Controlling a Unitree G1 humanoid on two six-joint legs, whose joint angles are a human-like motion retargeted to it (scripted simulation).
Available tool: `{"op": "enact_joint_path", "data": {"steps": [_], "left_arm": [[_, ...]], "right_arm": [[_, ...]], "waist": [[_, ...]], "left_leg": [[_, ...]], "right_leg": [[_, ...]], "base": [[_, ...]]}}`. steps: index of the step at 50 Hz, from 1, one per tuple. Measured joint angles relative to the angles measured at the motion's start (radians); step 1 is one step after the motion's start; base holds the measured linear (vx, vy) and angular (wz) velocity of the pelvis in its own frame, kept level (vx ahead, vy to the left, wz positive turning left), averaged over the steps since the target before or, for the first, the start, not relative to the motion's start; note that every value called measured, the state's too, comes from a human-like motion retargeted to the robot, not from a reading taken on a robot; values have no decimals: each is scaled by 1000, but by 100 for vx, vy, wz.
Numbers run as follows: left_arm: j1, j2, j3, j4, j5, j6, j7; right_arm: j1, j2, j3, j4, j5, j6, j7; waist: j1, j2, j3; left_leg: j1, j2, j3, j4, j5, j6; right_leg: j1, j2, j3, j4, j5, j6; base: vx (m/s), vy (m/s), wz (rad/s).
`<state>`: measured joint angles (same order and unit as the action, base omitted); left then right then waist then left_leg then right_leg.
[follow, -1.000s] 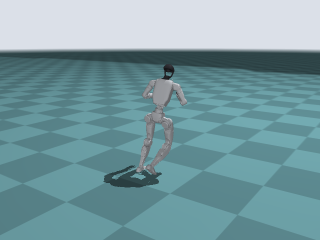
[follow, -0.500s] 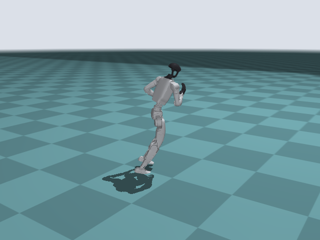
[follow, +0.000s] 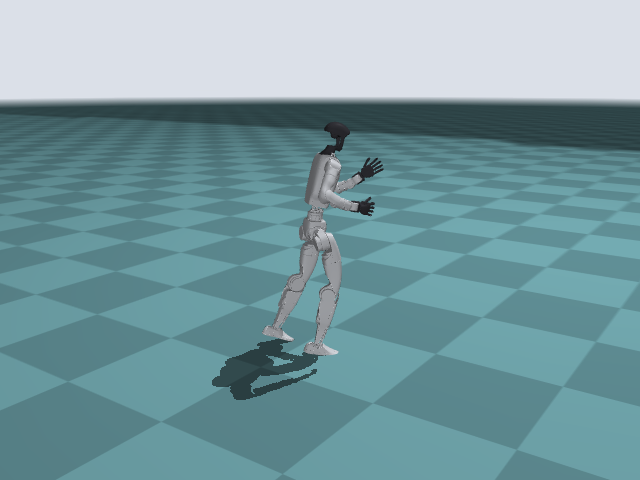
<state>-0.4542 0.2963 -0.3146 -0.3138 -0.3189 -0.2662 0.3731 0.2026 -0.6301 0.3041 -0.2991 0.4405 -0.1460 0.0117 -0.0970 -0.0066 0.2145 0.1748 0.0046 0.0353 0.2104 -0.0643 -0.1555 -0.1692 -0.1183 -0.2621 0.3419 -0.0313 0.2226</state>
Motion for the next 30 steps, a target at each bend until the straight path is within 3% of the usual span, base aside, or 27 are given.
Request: {"op": "enact_joint_path", "data": {"steps": [3, 5, 7, 9, 11, 13, 16, 20, 23, 25, 27, 28, 30], "left_arm": [[28, 21, 4, -60, -30, 18, -66], [90, 49, 34, -95, -28, 43, -112], [195, 69, 81, -108, -37, 65, -127], [338, 64, 112, -100, -64, 69, -123], [486, 47, 150, -93, -118, 60, -131], [614, 42, 196, -109, -198, 48, -161], [749, 68, 269, -161, -291, 29, -204], [807, 50, 395, -188, -335, 6, -238], [833, -38, 484, -190, -332, 4, -258], [829, -81, 509, -192, -284, 11, -254], [743, -49, 501, -168, -199, 31, -233], [668, -11, 485, -138, -160, 48, -223], [469, 78, 417, -41, -104, 90, -211]], "right_arm": [[4, -34, -17, 24, -64, 22, 9], [-42, -41, 4, 49, -116, 43, 26], [-169, -30, 72, 94, -148, 55, 22], [-322, 7, 148, 127, -224, 58, -22], [-490, 78, 206, 148, -359, 57, -82], [-612, 169, 218, 138, -509, 58, -120], [-665, 296, 195, 63, -677, 72, -154], [-663, 380, 192, -41, -659, 53, -137], [-613, 335, 219, -85, -643, 10, -101], [-557, 276, 242, -96, -630, -7, -72], [-511, 222, 246, -62, -571, -7, -52], [-495, 203, 244, -25, -543, 3, -52], [-468, 184, 238, 74, -524, 37, -88]], "waist": [[-11, -8, 0], [28, 2, 19], [78, 63, 54], [132, 104, 84], [180, 106, 100], [236, 86, 99], [368, 30, 67], [502, -32, 29], [474, 31, 3], [413, 95, 2], [354, 133, 36], [337, 132, 63], [327, 92, 115]], "left_leg": [[49, -32, -15, 78, 79, 59], [21, -44, 1, 288, 67, 121], [-56, -8, 13, 589, 0, 150], [-132, 9, 24, 833, -102, 168], [-222, 15, 47, 984, -185, 186], [-310, 11, 66, 1016, -238, 205], [-393, -29, 103, 824, -283, 203], [-351, -67, 231, 211, -167, 109], [-267, -33, 332, -152, -48, 0], [-223, -13, 332, -239, 55, -32], [-177, -11, 289, -196, 28, 38], [-161, -19, 270, -133, -46, 104], [-186, -53, 246, 71, -196, 216]], "right_leg": [[76, 11, 34, -254, 52, 37], [119, 19, 98, -248, 64, -25], [120, 66, 139, -86, -96, -154], [91, 90, 175, 134, -248, -223], [76, 83, 202, 280, -343, -221], [116, 66, 217, 283, -367, -183], [227, 29, 229, 135, -272, -117], [368, 0, 272, -80, 13, -37], [488, 83, 357, -174, 237, -23], [544, 159, 439, -149, 320, -36], [540, 207, 466, 15, 304, -43], [510, 194, 428, 147, 252, -60], [395, 74, 298, 450, 112, -140]], "base": [[101, -20, -26], [95, -15, -107], [89, -6, -144], [87, 3, -137], [89, 7, -90], [92, 8, -40], [96, 11, -25], [100, 24, -2], [101, 30, 75], [98, 27, 142], [92, 22, 161], [85, 17, 137], [79, 13, 105]]}}
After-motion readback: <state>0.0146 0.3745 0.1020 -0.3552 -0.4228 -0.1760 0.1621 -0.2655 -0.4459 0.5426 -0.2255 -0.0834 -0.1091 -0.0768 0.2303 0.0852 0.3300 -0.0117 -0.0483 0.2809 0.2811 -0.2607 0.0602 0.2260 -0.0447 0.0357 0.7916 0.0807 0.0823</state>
